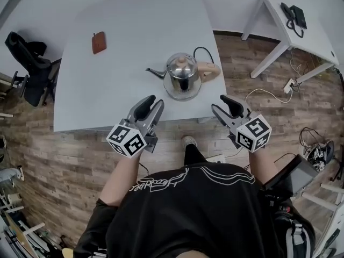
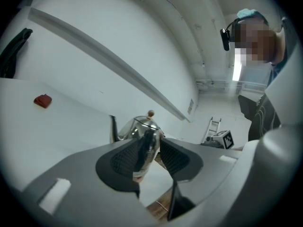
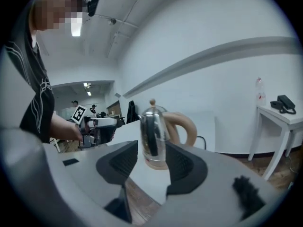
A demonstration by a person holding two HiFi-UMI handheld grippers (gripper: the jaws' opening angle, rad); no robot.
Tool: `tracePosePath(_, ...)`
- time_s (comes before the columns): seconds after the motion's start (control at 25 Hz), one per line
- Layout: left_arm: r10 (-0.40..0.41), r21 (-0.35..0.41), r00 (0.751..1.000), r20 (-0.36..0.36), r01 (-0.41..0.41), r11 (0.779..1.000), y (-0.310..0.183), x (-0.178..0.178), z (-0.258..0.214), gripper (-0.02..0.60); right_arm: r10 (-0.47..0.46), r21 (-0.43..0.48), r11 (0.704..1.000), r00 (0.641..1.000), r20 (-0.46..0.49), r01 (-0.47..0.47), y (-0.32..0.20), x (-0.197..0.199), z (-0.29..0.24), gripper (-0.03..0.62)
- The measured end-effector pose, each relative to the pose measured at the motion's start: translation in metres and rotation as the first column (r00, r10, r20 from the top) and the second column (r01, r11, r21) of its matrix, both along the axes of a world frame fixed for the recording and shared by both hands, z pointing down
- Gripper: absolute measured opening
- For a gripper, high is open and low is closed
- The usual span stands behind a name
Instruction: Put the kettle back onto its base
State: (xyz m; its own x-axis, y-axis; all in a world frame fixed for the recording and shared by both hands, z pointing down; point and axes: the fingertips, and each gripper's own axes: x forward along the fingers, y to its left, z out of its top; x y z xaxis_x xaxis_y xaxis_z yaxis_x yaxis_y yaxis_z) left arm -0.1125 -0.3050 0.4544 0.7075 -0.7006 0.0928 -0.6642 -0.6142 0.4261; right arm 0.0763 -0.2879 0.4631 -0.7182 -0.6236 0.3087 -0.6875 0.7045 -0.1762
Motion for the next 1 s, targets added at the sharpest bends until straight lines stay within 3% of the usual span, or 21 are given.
tracePosePath(0.12, 0.062, -0.002, 0.997, 0.047, -0.062, 0.998, 0.041, 0.019, -0.021, 0.074, -0.052, 0.037, 0.998, 0.998, 0.024, 0.051, 0.043, -0.016, -0.031, 0.179)
tracePosePath(0.2, 0.106, 0.011, 0.993, 0.051, -0.107, 0.994, 0.068, 0.033, -0.04, 0.017, -0.058, 0.068, 0.996, 0.998, 0.04, 0.055, 0.068, -0.019, -0.051, 0.077)
tracePosePath(0.32, 0.165, 0.028, 0.983, 0.076, -0.168, 0.985, 0.11, 0.051, -0.064, 0.006, -0.067, 0.078, 0.995, 0.994, 0.085, 0.06, 0.102, -0.023, -0.074, 0.013)
tracePosePath(0.52, 0.259, 0.048, 0.939, 0.226, -0.277, 0.96, 0.171, 0.075, -0.083, 0.006, -0.096, 0.071, 0.993, 0.994, 0.057, 0.092, 0.151, -0.041, -0.085, 0.006)
tracePosePath(0.64, 0.286, 0.048, 0.934, 0.213, -0.303, 0.952, 0.192, 0.079, -0.093, 0.006, -0.116, 0.058, 0.992, 0.991, 0.061, 0.112, 0.171, -0.054, -0.092, 0.006)
tracePosePath(0.84, 0.301, 0.014, 0.934, 0.192, -0.31, 0.951, 0.218, 0.074, -0.09, 0.006, -0.108, -0.021, 0.993, 0.981, 0.16, 0.113, 0.189, -0.065, -0.1, 0.006)
tracePosePath(1.0, 0.31, 0.0, 0.936, 0.169, -0.314, 0.949, 0.228, 0.072, -0.095, 0.006, -0.111, -0.017, 0.993, 0.986, 0.127, 0.114, 0.199, -0.069, -0.101, 0.006)
